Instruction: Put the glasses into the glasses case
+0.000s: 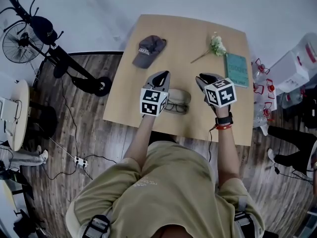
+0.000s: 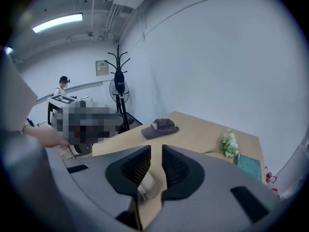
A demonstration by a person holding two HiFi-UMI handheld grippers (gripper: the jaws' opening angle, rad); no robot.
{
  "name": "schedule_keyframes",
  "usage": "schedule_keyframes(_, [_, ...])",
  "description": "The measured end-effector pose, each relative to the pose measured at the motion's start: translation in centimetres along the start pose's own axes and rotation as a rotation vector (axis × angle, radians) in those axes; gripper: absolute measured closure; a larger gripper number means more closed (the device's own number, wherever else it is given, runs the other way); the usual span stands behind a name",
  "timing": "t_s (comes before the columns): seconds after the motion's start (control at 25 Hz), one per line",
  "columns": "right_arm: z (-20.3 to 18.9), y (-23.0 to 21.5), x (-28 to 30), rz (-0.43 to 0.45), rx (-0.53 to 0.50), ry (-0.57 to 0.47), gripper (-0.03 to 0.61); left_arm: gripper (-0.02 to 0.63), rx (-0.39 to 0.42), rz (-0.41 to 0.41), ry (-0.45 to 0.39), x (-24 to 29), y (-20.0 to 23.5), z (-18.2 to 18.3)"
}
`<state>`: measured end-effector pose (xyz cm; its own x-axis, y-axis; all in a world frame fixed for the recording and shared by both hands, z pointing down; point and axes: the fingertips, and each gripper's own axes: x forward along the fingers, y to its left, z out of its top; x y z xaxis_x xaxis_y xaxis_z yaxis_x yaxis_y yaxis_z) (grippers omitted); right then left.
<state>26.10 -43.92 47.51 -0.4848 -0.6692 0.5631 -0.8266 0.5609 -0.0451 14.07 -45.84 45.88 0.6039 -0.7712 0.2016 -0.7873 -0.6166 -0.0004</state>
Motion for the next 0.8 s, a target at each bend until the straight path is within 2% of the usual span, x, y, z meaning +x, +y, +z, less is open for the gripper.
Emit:
schedule_keyframes(0.2, [1.7, -0.3, -1.1, -0.087, 0.033, -0.150, 0.525, 0.591, -0.027, -0.006, -0.019, -0.3, -0.2, 0.8])
schedule_keyframes(0.36, [2.3, -0.9, -2.0, -0.175, 0.084, -0.251, 0.549, 0.591, -0.016, -0.003, -0.043, -0.5, -0.3, 1.5])
schedule_keyframes(0.8, [1.7, -0.4, -3.7, -0.313, 0.164, -0.368, 0.563, 0.591, 0.029, 0.040, -0.092, -1.9, 0.1, 2.4])
